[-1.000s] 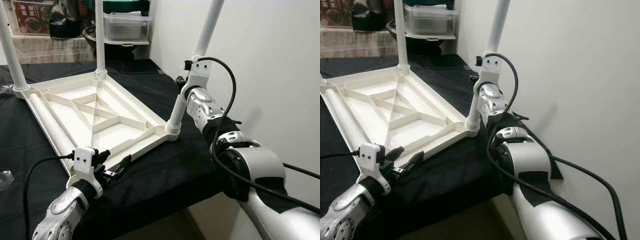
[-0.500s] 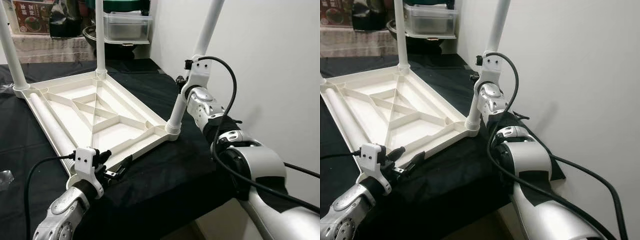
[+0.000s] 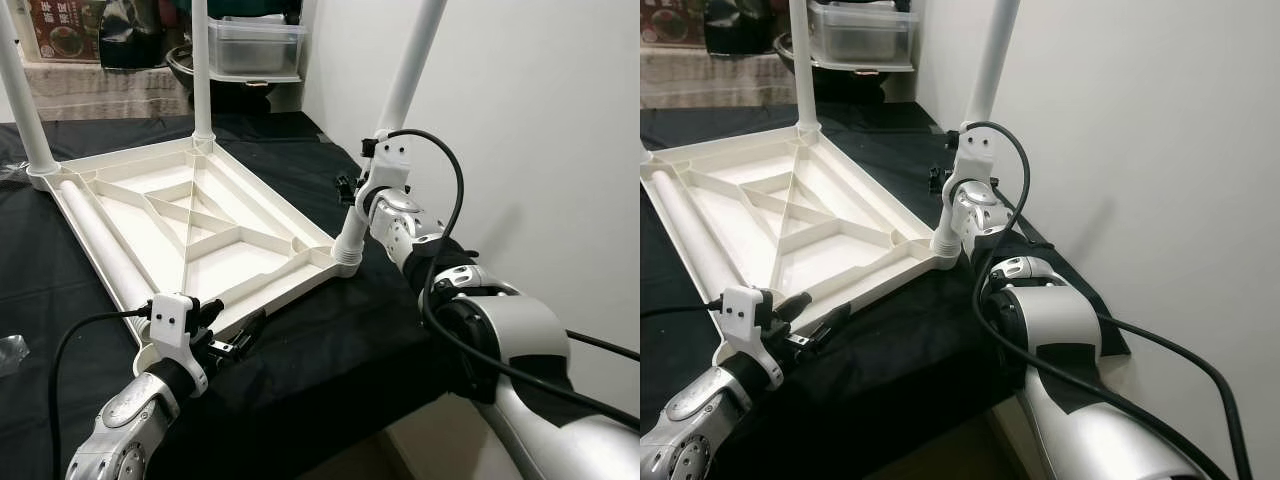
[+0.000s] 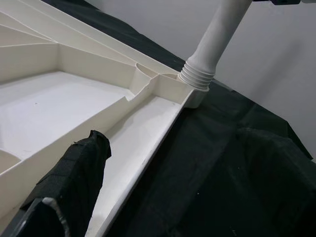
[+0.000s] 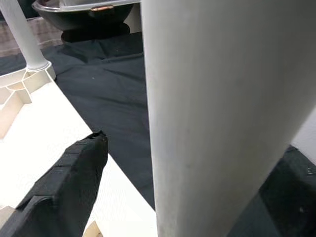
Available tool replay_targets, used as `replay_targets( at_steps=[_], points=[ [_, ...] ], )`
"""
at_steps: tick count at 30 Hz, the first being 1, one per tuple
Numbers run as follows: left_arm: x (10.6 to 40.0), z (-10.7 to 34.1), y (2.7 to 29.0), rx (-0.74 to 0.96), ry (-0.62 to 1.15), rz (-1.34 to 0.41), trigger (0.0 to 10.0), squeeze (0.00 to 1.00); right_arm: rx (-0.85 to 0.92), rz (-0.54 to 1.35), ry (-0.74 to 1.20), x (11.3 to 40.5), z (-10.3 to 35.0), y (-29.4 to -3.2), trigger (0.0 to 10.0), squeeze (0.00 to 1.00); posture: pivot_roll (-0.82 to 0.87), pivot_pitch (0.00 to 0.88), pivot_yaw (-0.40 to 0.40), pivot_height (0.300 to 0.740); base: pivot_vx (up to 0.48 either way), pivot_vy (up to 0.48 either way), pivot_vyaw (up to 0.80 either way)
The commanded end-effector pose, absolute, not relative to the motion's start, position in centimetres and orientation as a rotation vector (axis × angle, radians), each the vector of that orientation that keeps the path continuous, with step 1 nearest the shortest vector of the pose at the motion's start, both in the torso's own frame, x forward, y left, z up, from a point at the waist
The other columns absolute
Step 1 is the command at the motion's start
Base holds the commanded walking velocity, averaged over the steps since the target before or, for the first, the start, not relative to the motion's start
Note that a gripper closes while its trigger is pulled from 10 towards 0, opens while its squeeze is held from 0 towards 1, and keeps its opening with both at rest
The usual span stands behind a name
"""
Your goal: Building children table
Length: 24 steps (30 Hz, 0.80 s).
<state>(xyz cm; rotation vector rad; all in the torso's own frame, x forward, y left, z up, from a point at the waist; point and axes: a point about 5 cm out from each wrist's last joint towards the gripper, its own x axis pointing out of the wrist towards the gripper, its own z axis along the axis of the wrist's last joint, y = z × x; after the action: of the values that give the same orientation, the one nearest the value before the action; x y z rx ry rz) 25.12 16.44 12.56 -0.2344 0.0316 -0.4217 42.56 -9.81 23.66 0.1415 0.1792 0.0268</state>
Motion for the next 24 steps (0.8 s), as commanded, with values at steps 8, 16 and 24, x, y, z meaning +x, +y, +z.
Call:
replay_targets(
  at_steps=[8,16,24],
  points=[
    [25.2,12.6,16.0,-0.24,0.027,-0.448,10.0,0.0,0.183,0.04,0.132,42.8,25.2,-10.0,10.0,1.0,0.06,0.0,-0.159,0.74,0.0,0.0,0.0],
    [25.3,12.7,16.0,-0.238,0.029,-0.453,10.0,0.0,0.187,0.05,0.101,42.9,25.9,-10.6,10.0,1.0,0.05,0.0,-0.155,0.74,0.0,0.0,0.0],
    [25.4,12.7,16.0,-0.235,0.03,-0.461,10.0,0.0,0.184,0.021,0.103,42.9,25.0,-12.6,10.0,1.0,0.04,0.0,-0.139,0.74,0.0,0.0,0.0]
  ],
)
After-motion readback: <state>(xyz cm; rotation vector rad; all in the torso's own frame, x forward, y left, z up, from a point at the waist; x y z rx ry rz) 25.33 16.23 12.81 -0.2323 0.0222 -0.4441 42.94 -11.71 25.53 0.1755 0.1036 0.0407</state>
